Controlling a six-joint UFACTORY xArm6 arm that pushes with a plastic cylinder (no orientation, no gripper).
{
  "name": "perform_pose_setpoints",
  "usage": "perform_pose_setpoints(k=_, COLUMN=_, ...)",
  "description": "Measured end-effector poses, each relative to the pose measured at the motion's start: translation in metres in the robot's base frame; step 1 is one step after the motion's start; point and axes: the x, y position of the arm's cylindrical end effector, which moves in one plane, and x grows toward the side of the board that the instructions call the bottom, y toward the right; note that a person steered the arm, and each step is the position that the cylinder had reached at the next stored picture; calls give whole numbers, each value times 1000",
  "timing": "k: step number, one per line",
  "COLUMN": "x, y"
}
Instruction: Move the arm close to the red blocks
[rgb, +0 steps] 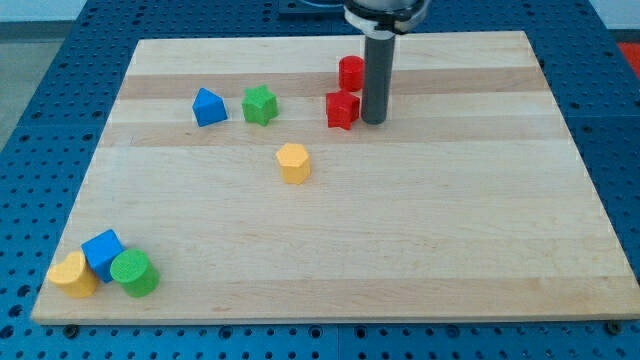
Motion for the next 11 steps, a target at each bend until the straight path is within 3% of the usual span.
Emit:
perform_pose_setpoints(k=2, x=-15, y=62)
perform_pose_setpoints(k=5, x=-42, y=64)
perform_pose_setpoints(k=10, x=-42, y=-21)
perform_pose_setpoints(k=11, x=-26, y=-33)
